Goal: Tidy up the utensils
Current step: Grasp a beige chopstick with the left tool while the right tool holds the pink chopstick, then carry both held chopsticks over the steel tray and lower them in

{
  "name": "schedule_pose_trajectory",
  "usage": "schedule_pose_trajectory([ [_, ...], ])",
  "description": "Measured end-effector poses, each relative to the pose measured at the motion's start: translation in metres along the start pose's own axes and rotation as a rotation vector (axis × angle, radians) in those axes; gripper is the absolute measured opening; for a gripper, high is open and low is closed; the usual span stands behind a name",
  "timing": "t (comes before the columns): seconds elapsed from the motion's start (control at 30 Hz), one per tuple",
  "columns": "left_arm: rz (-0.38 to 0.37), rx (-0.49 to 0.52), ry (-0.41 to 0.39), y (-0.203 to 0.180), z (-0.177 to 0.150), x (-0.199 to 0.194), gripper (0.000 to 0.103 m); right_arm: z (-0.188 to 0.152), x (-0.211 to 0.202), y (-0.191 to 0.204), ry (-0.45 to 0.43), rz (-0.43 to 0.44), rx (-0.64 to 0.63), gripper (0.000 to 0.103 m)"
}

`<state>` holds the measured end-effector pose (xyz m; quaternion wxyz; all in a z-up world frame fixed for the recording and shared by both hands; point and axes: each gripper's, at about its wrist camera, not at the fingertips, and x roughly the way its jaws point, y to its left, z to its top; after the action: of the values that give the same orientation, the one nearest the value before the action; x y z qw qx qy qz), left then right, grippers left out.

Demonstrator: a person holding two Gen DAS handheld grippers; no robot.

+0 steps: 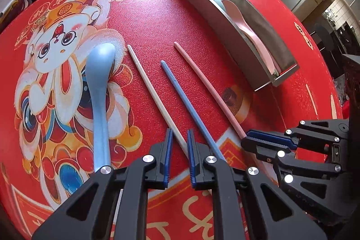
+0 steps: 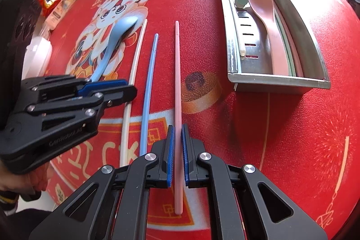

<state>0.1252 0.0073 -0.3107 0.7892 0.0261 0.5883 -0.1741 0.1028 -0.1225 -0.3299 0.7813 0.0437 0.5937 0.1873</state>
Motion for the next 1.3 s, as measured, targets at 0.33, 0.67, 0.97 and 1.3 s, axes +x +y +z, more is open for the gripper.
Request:
schedule_pose_trajectory([
  [0.33, -0.024, -0.217, -0.022, 0.019, -0.015, -0.007, 0.013, 0.007, 0.005, 0.013, -0.010, -0.072, -0.056, 0.008],
  [0.67, 0.049, -0.192, -0.038, 0.003, -0.014, -0.006, 0.015, 0.013, 0.008, 0.019, -0.027, -0.104, -0.098, 0.008],
  [0.97, 0.015, -0.181, -0.029, 0.009, -0.012, -0.004, 0.008, 0.009, 0.006, 0.015, -0.022, -0.086, -0.083, 0.007],
  [1.3, 0.047, -0.148, -0.035, 0.010, -0.027, -0.011, 0.008, 0.004, 0.005, 0.013, -0.026, -0.077, -0.072, 0.007],
])
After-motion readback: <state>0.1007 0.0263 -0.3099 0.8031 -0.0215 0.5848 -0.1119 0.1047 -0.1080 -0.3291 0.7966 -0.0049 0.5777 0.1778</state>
